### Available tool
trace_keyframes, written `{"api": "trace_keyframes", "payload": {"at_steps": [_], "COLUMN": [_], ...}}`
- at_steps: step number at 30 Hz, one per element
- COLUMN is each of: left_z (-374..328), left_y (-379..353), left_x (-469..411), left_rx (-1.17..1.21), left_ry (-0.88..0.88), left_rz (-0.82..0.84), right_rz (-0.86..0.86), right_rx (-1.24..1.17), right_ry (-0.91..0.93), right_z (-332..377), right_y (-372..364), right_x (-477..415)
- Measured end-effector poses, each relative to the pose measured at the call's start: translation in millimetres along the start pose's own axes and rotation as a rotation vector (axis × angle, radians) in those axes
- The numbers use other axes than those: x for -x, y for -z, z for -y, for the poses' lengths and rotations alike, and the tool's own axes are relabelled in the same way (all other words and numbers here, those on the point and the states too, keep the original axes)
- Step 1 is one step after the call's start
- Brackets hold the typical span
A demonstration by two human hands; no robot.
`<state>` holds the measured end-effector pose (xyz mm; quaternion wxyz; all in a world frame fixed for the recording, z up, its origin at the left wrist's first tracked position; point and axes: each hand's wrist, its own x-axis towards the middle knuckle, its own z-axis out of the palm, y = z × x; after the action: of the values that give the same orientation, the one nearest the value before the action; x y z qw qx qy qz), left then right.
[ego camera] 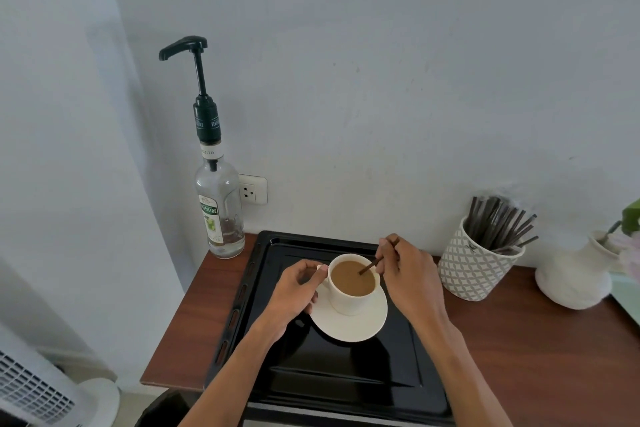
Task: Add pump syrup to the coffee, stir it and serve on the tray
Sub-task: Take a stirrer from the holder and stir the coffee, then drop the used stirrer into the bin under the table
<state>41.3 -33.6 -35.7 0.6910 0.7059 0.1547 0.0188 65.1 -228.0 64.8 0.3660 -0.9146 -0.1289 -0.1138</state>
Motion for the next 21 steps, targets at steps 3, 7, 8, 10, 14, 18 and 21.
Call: {"api": "trace_keyframes", "payload": {"at_steps": [3, 7, 8, 10, 14, 18, 21], "left_z": [-4, -9, -10, -10, -8, 0, 5], "left_y": [7, 25, 32, 46, 75, 106, 134], "left_x": [1, 6, 8, 12, 12, 16, 26], "left_rx": [-0.016, -0.078, -0.092, -0.12, -0.205, -0.308, -0.392], "left_ry": [-0.024, -0.071, -0.078, -0.079, -0.128, -0.219, -0.262], "left_rz": [-0.015, -0.025, -0.026, -0.027, -0.027, -0.057, -0.106], "right_rz": [-0.025, -0.199, -0.223, -0.227, -0.348, -0.427, -0.433], "right_rx": [0.007, -0.024, -0.025, -0.025, -0.167, -0.338, -0.488], "right_ry": [0.048, 0.109, 0.108, 0.074, -0.012, -0.104, -0.173], "right_z": [3, 12, 15, 18, 21, 28, 38], "right_y": [10, 17, 16, 11, 5, 0, -9], "right_x": [3, 8, 9, 12, 18, 26, 31]}}
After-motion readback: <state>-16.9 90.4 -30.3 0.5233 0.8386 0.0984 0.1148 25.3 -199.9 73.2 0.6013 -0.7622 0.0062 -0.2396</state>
